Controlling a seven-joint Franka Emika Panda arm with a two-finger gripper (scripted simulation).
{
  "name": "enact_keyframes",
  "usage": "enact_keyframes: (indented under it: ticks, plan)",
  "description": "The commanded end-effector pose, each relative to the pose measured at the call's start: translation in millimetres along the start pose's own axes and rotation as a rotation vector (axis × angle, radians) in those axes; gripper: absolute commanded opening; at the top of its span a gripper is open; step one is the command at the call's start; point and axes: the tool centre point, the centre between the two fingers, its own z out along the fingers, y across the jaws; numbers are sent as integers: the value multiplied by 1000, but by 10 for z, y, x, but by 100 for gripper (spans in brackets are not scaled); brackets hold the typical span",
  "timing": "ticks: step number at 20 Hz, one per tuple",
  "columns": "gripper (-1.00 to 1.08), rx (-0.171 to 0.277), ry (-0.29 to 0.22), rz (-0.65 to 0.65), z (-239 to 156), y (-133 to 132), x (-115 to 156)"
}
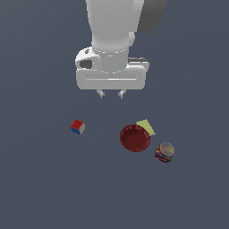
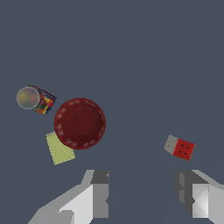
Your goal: Pick up a designated object from a clutter of objects.
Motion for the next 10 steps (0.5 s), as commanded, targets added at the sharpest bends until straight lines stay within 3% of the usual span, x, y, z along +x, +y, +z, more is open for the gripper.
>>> enact_keyframes:
  ticks: [1,10]
  plan:
    - [28,4,-7,-7,40,-6,15]
    - [28,49,-64,-77,411,-70,158]
